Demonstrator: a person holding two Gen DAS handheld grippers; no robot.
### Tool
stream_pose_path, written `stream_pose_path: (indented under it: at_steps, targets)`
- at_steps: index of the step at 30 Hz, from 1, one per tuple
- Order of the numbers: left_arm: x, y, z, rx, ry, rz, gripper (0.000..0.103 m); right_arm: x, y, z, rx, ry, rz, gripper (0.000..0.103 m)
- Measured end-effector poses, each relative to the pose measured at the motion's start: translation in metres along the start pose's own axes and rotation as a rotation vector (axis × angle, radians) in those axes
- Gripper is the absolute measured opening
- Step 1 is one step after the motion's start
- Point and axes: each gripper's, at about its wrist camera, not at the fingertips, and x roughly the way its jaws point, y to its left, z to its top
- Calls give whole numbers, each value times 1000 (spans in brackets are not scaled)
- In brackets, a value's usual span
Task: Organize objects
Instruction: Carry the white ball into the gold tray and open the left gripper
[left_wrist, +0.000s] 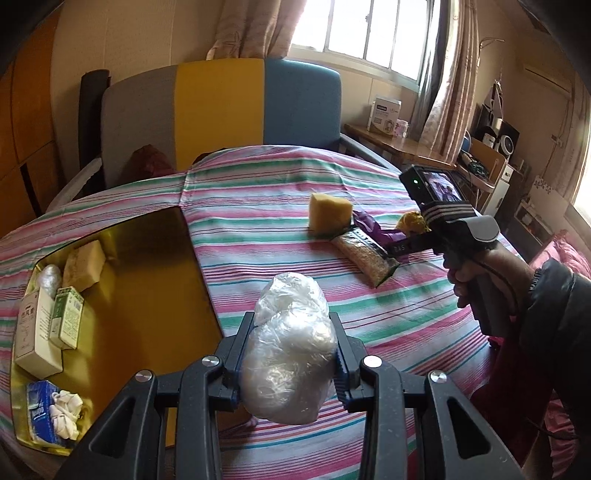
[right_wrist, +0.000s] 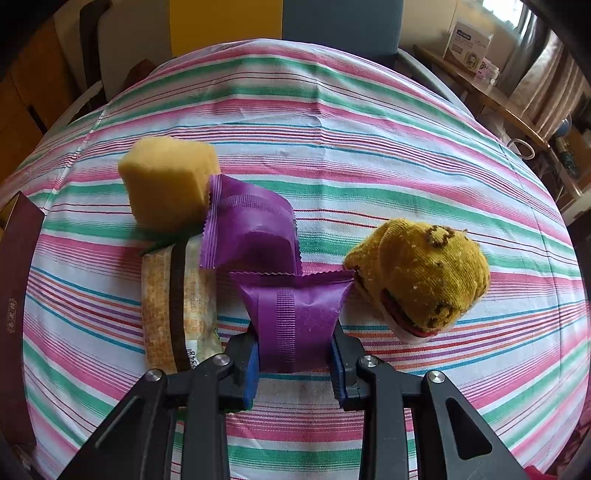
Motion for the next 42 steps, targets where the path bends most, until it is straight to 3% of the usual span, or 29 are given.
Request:
stream_pose_path:
  at_steps: [6,12,17,21,25,28,34,37,42]
  targets:
    - [-9,64,-1,-163,25,17,36,0,0,-1,-7,-3,-8,31]
    - [-22,154,-22,-375,56,100,36,0,-1,-2,-8,-2,-11,31]
    - [-33,197,-41,-455,79,144,36,0,0,-1,-17,-1,-18,31]
    - [-21,202,-36,-479,94,115,36,-1,0,-1,-20,-1,-22,31]
    - [10,192,-23,-440,138,84,36,-1,1,-2,-23,-1,-27,31]
    - [35,194,-9,-420,167,105,37,-1,1,-2,-24,-1,-27,31]
    - [84,218,6,-471,247,171,38,-1,2,-3,-33,0,-34,31]
    - [83,226,16,-510,202,154,45,-1,2,-3,-34,0,-33,31]
    - [85,219,20,-481,233,177,45,-3,2,-4,-36,0,-34,32]
